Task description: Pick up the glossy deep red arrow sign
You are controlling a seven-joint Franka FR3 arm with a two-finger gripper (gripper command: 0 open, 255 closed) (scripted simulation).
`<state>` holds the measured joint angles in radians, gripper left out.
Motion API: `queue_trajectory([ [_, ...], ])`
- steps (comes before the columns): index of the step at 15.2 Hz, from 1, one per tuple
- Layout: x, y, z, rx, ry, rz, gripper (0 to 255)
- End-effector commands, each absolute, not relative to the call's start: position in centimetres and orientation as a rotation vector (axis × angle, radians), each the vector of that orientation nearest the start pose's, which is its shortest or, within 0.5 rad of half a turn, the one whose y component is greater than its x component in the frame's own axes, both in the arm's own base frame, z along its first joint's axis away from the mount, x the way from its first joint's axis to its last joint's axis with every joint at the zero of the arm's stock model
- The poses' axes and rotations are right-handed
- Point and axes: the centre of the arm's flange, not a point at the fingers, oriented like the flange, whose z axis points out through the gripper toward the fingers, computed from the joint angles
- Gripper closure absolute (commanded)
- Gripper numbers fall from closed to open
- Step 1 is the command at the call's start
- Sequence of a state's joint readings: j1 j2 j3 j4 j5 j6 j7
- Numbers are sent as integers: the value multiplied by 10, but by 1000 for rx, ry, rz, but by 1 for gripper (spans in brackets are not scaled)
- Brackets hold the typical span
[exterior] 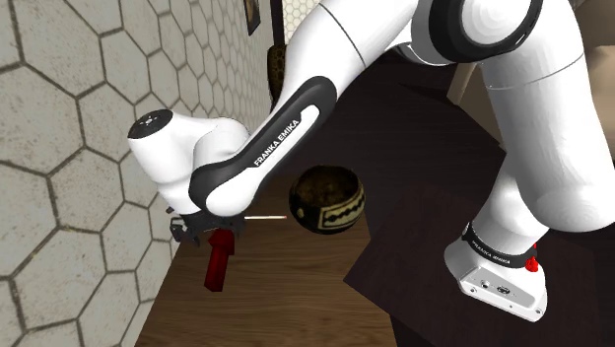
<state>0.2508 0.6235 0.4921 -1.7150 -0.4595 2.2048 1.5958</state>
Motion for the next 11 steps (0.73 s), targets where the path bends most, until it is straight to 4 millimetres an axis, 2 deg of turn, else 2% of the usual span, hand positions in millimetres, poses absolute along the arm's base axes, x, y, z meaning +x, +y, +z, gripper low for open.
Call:
queue_trajectory([
  [1,524,416,245,-3040,1016,-98,0],
  [5,524,416,221,-3040,1016,-98,0],
  [7,524,416,221,-3040,1016,-98,0],
  [8,524,416,221,-3040,1016,-98,255],
  [11,524,417,220,-3040,1016,-98,255],
])
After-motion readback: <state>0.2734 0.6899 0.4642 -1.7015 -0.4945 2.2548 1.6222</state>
